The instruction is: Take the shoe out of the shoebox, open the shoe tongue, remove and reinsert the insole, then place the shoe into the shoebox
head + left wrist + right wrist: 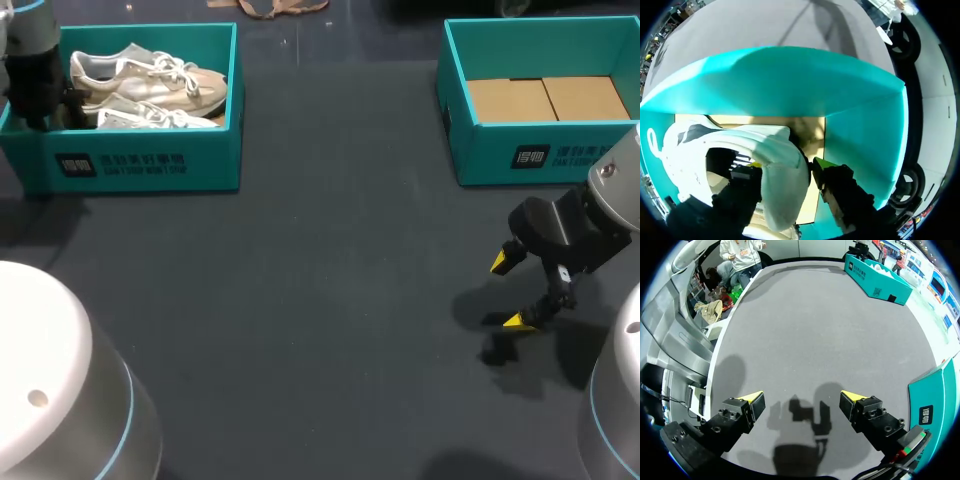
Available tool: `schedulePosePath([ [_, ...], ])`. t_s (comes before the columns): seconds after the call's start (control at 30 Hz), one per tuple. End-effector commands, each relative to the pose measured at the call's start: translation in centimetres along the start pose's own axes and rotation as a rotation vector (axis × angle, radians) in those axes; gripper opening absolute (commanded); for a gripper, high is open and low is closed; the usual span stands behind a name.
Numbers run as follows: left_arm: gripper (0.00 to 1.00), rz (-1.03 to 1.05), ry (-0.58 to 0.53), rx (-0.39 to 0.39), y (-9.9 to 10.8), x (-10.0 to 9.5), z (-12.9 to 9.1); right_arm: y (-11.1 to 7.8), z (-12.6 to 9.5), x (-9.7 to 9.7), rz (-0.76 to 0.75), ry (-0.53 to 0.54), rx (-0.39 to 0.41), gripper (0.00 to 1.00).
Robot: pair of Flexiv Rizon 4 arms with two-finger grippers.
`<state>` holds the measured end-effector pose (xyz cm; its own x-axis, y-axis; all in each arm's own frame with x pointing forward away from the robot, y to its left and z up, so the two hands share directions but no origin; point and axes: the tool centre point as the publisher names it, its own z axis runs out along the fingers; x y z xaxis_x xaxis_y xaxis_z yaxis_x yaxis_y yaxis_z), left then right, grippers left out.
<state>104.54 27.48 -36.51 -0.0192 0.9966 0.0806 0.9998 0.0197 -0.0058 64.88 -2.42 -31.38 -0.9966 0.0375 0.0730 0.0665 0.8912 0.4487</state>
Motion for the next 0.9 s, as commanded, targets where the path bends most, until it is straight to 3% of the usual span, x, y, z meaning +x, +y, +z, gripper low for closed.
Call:
schedulePosePath([
  [0.03,0.00,0.007,0.000,0.004,0.1,-0.3,0.0,0.0,0.0,0.1,0.000,-0.001,0.001,1.00],
  [0.5,0.00,0.032,0.000,0.006,0.3,1.1,-1.4,0.0,0.0,0.1,0.000,-0.001,0.001,1.00],
  [0.9,0.00,0.055,-0.068,0.007,1.3,2.8,-7.5,0.0,0.0,0.1,0.000,-0.001,0.001,1.00],
])
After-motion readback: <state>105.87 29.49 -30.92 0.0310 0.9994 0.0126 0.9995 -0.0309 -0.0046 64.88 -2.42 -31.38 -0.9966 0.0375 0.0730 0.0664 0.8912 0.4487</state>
